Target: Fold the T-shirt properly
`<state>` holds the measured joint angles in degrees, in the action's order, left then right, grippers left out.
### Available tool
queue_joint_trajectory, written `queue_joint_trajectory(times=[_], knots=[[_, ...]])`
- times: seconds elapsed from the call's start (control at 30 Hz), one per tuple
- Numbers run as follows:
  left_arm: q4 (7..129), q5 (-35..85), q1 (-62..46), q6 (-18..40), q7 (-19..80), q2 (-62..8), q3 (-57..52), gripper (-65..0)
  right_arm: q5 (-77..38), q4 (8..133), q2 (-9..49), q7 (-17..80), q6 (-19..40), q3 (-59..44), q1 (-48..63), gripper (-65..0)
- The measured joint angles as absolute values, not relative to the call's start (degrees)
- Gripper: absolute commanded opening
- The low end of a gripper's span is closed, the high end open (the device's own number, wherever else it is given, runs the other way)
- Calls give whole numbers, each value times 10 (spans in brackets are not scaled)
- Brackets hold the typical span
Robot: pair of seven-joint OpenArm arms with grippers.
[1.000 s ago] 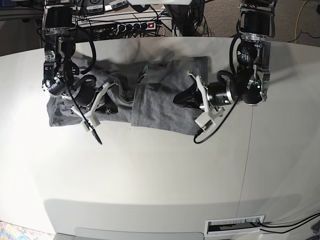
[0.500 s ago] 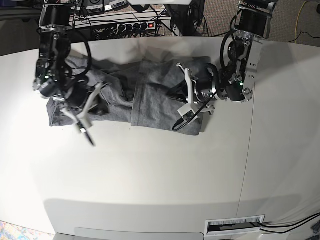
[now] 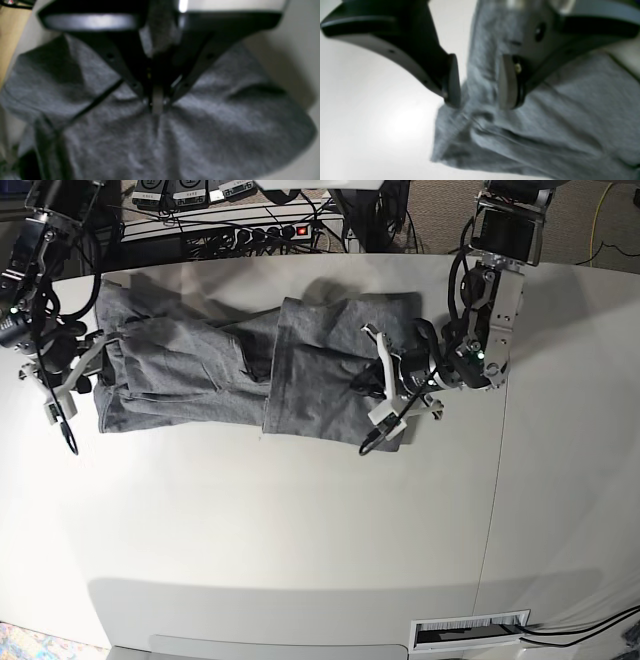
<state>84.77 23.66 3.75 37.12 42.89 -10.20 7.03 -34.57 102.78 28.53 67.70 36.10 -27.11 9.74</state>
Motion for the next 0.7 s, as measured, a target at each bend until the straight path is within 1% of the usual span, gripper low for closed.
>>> queue_joint_trajectory(times=[0.1,0.2,0.4,0.53,0.7], knots=[[821,246,43,372,415,-102,70,-650,-347,1013,304,673,361,-280,98,-384],[812,231,45,376,403,-102,70,-650,-355,970,313,675,361,-281,98,-384],[812,229,44,376,400,-102,70,-650,-448,859,334,687,361,-281,76,-384],[812,232,42,378,390,-112,71,-650,-506,797,354,716,361,-281,49,-384],[813,238,37,380,378,-131,82,-650,-567,732,362,745,362,-281,20,-384]])
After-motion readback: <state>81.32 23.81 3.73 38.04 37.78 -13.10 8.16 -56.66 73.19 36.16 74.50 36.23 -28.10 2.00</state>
